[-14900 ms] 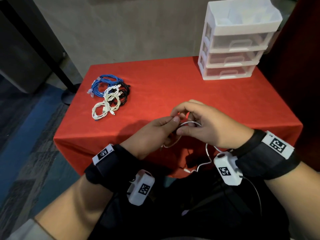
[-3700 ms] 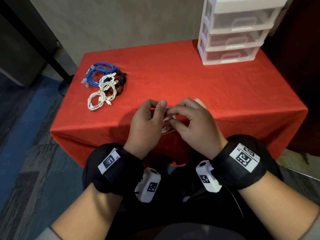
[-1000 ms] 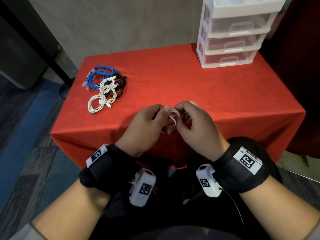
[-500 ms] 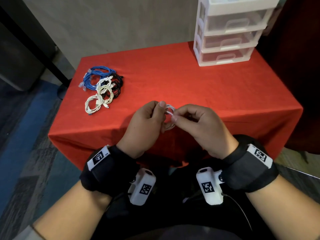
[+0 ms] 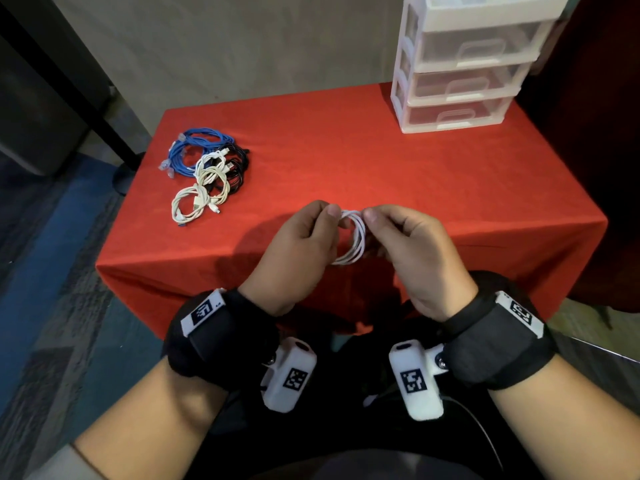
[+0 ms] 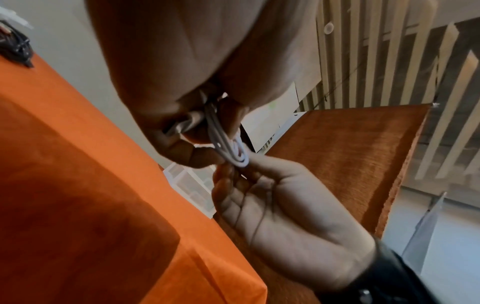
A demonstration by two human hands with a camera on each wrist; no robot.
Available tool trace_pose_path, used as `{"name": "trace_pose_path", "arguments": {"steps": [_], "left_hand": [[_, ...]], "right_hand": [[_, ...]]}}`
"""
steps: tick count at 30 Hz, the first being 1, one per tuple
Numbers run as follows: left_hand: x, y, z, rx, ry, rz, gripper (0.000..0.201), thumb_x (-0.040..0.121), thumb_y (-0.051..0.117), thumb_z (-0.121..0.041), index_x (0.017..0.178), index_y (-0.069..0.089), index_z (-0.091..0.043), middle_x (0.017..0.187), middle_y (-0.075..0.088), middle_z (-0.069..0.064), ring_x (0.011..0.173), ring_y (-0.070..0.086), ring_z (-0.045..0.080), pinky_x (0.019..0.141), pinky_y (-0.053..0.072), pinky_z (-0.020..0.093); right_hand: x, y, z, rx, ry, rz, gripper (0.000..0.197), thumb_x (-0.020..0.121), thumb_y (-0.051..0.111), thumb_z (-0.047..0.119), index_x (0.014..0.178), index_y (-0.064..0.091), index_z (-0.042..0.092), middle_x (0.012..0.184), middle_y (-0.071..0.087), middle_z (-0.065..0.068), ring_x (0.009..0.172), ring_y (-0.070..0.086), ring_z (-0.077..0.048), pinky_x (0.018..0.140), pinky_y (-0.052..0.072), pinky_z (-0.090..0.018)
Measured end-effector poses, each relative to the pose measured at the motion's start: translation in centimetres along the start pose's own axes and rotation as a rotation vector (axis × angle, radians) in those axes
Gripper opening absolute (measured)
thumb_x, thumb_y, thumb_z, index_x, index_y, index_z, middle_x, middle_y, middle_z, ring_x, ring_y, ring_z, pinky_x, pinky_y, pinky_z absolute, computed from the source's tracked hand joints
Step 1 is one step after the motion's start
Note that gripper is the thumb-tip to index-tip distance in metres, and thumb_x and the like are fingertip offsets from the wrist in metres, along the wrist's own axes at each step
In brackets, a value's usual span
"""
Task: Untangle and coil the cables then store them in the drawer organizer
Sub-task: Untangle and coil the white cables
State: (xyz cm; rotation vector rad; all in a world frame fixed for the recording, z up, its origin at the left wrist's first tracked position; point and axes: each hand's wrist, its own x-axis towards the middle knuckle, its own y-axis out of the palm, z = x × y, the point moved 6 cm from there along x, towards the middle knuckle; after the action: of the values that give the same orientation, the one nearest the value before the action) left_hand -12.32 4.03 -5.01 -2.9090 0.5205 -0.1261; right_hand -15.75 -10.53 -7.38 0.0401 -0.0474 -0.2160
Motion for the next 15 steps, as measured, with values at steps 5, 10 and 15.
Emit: {"name": "trace_pose_path", "arguments": {"steps": [5,10,15], "left_hand": [[-0.2,-0.3,0.4,0.009,0.067,-0.091,0.031,0.109,0.041,-0.03,0.092,0.058,-0.01,0.054,0.044,-0.014,0.051,0.036,0.005,0.052,0.033,0.026],[-0.1,-0.4,0.7,0.036,0.085,-0.079,0.029,0.103,0.043,-0.04,0.083,0.059,-0.025,0.057,0.046,-0.014,0.054,0.038,0.007,0.056,0.035,0.032],[0.5,-1.4,0.6,0.103,0.106,-0.075,0.037,0.104,0.046,-0.04,0.083,0.057,-0.011,0.059,0.044,-0.013,0.055,0.038,0.009,0.057,0.035,0.034]], "right_hand": [[-0.7,1.2,0.1,0.375,0.182,0.069,0.027,0.082,0.072,0.019,0.104,0.071,0.004,0.099,0.071,-0.014,0.085,0.067,-0.017,0.072,0.056,-0.026],[-0.5,1.3,0.4,0.233,0.229,0.104,0.016,0.092,0.07,0.012,0.106,0.071,0.006,0.095,0.068,-0.013,0.084,0.061,-0.023,0.07,0.048,-0.027],[-1.0,1.9,0.5,0.095,0.274,0.286,0.018,0.103,0.057,0.022,0.091,0.07,0.018,0.087,0.064,-0.001,0.087,0.058,-0.014,0.075,0.048,-0.033]]}}
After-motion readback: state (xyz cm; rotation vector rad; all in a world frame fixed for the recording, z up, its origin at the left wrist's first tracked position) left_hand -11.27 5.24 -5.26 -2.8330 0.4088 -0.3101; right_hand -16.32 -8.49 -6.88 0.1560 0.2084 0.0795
